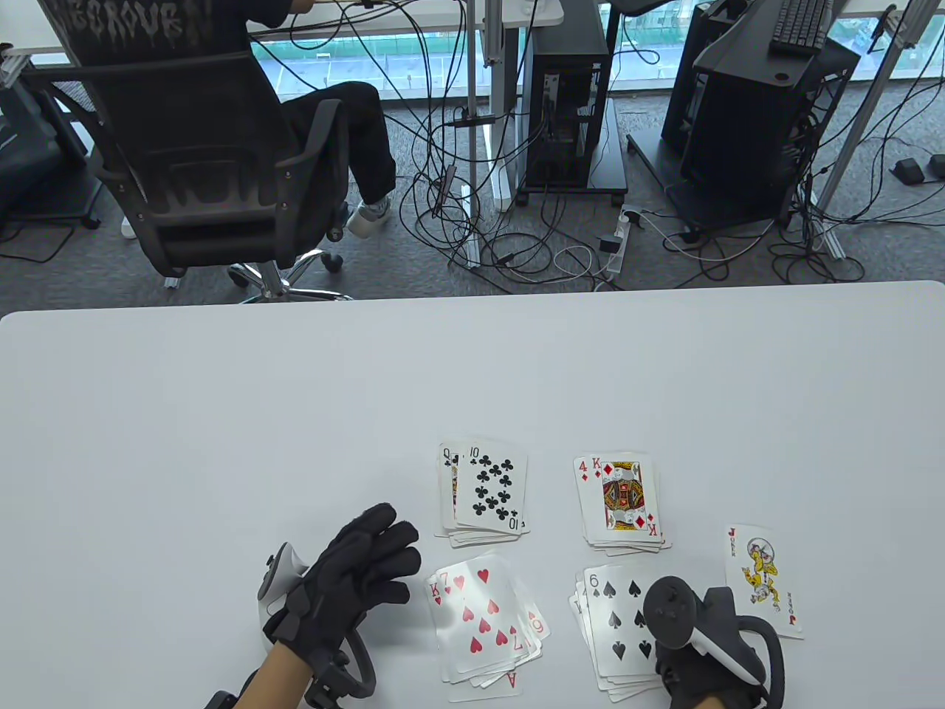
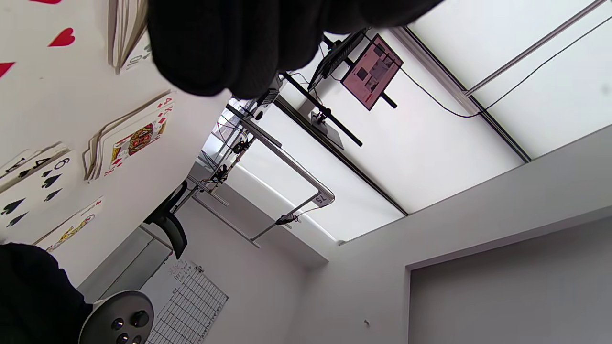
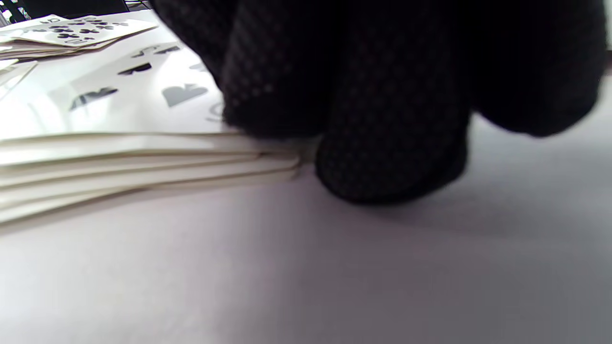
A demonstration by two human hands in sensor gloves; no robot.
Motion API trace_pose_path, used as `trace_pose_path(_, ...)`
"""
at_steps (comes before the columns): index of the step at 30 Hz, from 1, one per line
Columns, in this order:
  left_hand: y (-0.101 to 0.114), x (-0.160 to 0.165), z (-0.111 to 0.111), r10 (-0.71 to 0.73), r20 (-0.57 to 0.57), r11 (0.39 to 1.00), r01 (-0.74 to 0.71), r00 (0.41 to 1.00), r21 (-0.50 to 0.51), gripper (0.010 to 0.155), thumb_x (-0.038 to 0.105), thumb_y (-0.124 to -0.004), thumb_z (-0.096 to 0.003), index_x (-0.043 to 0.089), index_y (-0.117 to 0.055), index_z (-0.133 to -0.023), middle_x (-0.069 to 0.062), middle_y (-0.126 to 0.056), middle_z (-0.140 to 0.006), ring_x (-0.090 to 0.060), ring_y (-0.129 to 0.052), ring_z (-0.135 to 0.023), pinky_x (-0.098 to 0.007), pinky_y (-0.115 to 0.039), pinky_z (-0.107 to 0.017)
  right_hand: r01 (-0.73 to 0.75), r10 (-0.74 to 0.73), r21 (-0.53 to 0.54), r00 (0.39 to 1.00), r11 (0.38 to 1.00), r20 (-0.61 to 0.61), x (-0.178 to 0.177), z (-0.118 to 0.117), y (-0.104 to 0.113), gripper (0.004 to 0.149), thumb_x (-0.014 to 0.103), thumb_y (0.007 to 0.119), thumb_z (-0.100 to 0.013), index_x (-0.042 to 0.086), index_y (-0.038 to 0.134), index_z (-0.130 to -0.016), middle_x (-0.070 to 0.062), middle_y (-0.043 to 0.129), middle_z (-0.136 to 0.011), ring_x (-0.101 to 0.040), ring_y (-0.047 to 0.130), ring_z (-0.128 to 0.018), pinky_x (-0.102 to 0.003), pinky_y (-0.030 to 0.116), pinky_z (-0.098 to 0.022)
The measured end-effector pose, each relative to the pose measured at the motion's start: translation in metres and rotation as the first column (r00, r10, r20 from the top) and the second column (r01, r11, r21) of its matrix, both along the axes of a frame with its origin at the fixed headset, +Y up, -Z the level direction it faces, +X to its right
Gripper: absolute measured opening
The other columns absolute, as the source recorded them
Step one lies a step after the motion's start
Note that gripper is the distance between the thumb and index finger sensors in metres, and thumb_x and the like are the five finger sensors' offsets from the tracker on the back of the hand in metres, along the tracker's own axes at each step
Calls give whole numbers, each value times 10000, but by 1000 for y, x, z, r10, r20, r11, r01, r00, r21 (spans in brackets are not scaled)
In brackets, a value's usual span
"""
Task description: Playing card suit sorting
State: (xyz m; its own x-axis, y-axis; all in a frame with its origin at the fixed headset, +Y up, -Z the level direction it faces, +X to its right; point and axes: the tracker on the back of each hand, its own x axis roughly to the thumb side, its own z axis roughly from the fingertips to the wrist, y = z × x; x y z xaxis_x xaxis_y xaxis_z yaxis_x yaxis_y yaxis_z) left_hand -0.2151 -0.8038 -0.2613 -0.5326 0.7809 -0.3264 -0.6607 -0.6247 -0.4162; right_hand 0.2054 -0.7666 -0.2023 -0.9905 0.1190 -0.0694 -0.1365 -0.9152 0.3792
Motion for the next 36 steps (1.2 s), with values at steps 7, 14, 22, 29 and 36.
trace_pose_path(7, 26, -22, -4, 5, -116, 991, 10, 993, 134, 529, 526, -548, -644, 293, -400, -1095, 9, -570, -1124, -263, -772, -938, -363, -792, -599, 242, -244, 331, 969, 912, -36, 17, -2, 61, 479, 223, 759, -489, -171, 754, -761, -140, 951, -399, -335, 991, -323, -527, 841, -288)
trace_pose_path(14, 73, -58, -5, 38, -305, 932, 76, 952, 354, 586, 603, -542, -642, 331, -346, -1122, 28, -497, -1174, -286, -655, -1023, -410, -704, -675, 346, -232, 744, 938, 572, -258, 24, 4, 148, 514, 278, 732, -511, -140, 721, -809, -137, 940, -460, -339, 980, -393, -531, 832, -339)
trace_pose_path(22, 142, -76, 32, -260, -628, 603, 632, 733, 487, 675, 540, -704, -552, 462, -342, -1115, 129, -131, -1246, -228, -79, -1196, -569, -29, -826, 208, -1, 871, 973, 446, -232, 9, 2, 102, 664, 382, 610, -565, -46, 390, -1022, -248, 673, -888, -500, 686, -816, -653, 633, -578)
trace_pose_path(29, 122, -62, 29, -578, -648, 405, 864, 497, 301, 704, 531, -769, -493, 577, -349, -1056, 348, 27, -1152, 83, 248, -1086, -383, 279, -733, 73, 106, 802, 980, 592, -167, 7, -14, 57, 834, 484, 588, -554, 64, 48, -1032, -271, 205, -1066, -542, 223, -954, -760, 334, -621)
trace_pose_path(36, 100, -55, 21, -688, -614, 330, 920, 387, 211, 705, 530, -775, -481, 608, -339, -1031, 434, 78, -1085, 189, 309, -1007, -310, 336, -687, 46, 4, 763, 998, 645, -63, 22, -12, 45, 830, 524, 514, -547, 95, -26, -1008, -281, 53, -1050, -546, 67, -929, -788, 222, -580)
